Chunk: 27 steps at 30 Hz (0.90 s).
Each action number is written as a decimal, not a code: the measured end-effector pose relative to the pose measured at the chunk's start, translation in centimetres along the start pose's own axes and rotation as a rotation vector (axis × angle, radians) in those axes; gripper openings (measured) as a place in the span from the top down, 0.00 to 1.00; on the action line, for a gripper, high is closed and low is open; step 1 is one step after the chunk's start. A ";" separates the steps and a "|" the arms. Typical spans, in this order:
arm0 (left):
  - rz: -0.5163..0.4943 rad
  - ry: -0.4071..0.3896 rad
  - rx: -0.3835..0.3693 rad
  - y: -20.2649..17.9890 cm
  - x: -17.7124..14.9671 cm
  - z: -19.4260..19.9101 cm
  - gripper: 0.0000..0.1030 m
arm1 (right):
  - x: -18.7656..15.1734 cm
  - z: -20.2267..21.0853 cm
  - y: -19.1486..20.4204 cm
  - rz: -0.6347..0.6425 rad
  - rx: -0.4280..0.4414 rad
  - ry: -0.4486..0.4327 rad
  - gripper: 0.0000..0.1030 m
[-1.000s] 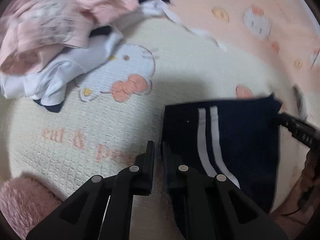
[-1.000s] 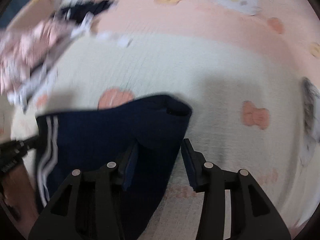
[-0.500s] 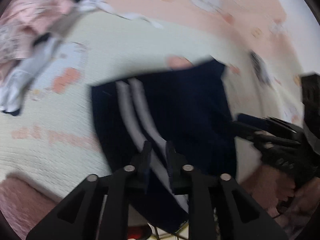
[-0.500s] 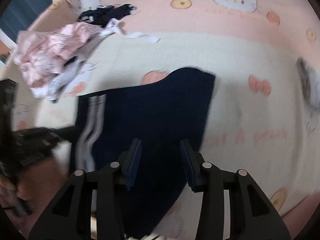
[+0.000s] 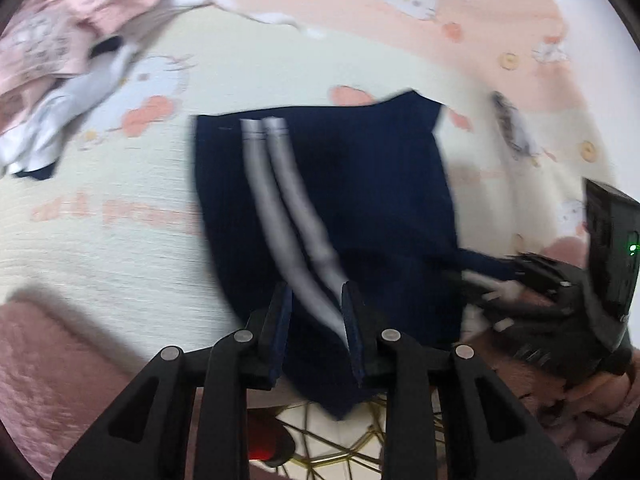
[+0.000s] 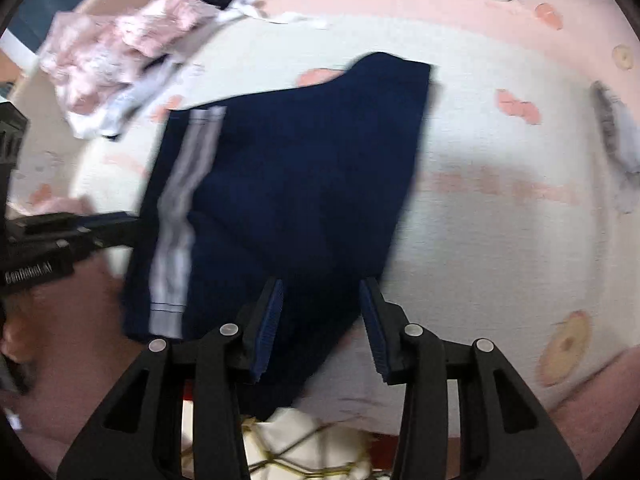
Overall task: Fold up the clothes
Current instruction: 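Grasp the folded pants end with both grippers and lift it, then fold the pants over again with both grippers toward the waistband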
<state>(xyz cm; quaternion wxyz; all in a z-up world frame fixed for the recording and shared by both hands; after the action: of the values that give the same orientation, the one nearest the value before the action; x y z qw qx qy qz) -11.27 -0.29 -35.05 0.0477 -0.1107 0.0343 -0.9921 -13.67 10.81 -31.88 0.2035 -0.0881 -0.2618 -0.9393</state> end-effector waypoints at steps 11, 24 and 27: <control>0.159 0.079 0.055 3.5 -1.3 -0.5 0.70 | -1.0 1.4 -1.8 -0.098 0.013 -0.002 0.59; 0.176 0.219 0.035 4.9 -4.0 -2.2 0.56 | -1.8 2.0 -2.8 -0.110 0.024 0.029 0.57; 0.209 0.269 -0.049 4.4 -4.7 -3.0 0.55 | -1.9 1.1 -2.0 -0.130 0.104 0.050 0.51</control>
<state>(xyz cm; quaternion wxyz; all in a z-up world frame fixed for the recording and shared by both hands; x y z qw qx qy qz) -6.97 -3.99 -39.34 0.1429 0.0262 0.0760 -0.9865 -12.75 13.57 -32.42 0.1529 -0.0369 -0.3102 -0.9376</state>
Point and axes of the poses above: each gripper's, at about its wrist camera, not at the fingertips, and z roughly against the way its jaws point, y to its left, x to its top, the point moved 10 cm from there along -z, roughly the way its jaws point, and after that the axes turned 15 degrees about x, right-handed, at the moved point
